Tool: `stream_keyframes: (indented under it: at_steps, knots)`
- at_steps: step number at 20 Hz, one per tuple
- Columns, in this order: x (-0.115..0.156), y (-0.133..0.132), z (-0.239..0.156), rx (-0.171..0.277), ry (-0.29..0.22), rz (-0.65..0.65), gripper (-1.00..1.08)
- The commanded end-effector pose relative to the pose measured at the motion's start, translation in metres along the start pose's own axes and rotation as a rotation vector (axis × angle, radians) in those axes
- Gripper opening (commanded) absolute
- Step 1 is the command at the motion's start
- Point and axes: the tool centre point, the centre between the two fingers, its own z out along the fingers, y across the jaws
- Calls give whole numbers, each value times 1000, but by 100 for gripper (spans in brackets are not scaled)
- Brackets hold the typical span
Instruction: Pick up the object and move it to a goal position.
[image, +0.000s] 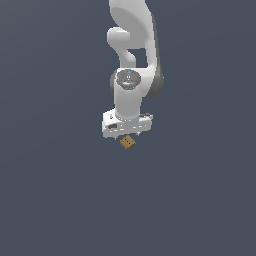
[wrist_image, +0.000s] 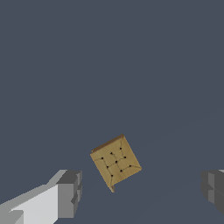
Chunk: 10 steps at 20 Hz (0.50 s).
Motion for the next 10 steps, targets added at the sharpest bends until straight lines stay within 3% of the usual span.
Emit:
stream_keyframes:
  at_steps: [1,10]
  knots:
    - [-4,0,10,0,5,-60,100]
    - [-24,-5,45,0,25,-299,100]
